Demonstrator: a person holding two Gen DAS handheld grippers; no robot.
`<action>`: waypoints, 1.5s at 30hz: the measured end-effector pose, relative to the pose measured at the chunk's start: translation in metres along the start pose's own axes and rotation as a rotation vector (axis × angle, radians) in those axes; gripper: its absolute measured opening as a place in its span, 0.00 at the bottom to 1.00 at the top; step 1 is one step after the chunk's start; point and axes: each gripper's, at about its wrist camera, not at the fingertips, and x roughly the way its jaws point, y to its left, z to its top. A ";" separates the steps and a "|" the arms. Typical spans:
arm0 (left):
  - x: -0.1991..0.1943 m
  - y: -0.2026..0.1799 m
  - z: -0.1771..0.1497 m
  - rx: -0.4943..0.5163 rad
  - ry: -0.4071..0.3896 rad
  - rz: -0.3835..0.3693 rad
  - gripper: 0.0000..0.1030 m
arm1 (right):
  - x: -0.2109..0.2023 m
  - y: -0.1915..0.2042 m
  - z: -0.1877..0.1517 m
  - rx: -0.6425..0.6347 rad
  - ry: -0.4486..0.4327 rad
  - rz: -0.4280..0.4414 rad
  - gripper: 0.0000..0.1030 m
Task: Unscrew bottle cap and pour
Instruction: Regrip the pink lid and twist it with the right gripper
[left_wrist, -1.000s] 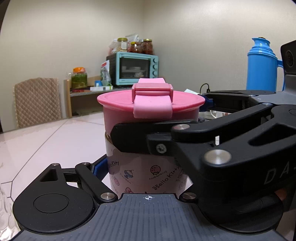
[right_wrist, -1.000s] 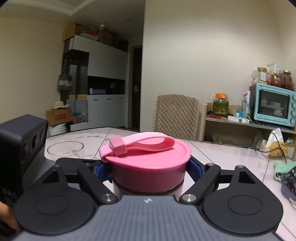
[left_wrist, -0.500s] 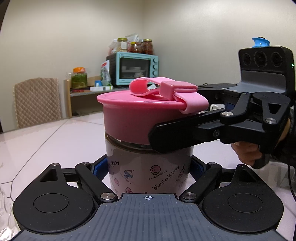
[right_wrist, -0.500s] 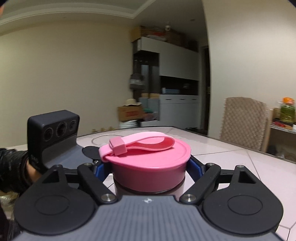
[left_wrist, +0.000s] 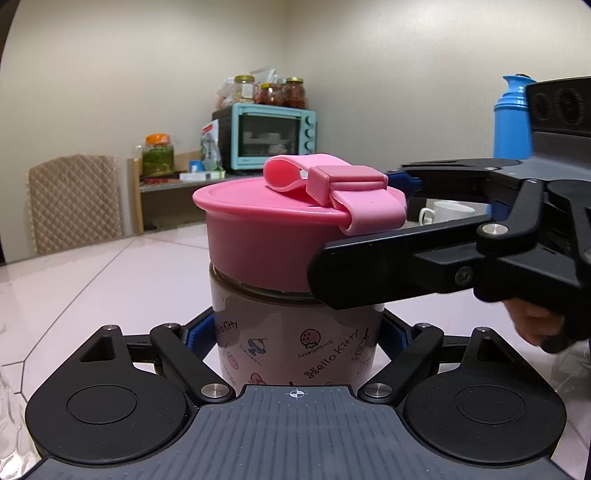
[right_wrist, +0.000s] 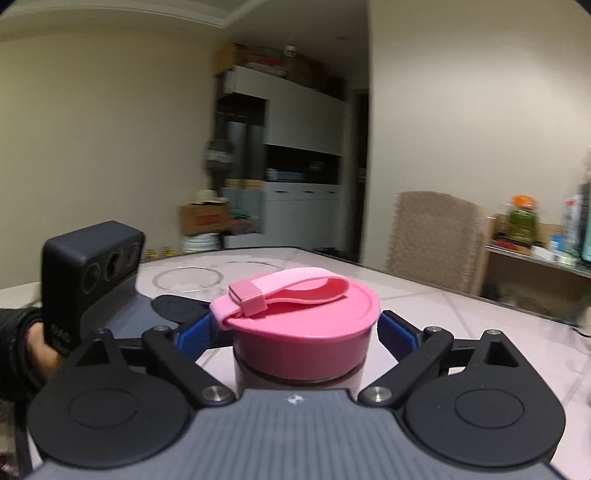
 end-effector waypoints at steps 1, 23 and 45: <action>0.000 0.000 0.000 0.000 0.000 0.000 0.87 | -0.001 0.006 0.000 0.011 -0.006 -0.026 0.94; 0.000 0.000 0.001 0.000 0.000 0.000 0.88 | 0.024 0.035 -0.010 0.097 -0.018 -0.293 0.83; -0.001 0.001 0.001 0.000 0.000 -0.001 0.87 | 0.012 -0.049 -0.012 -0.007 -0.033 0.262 0.83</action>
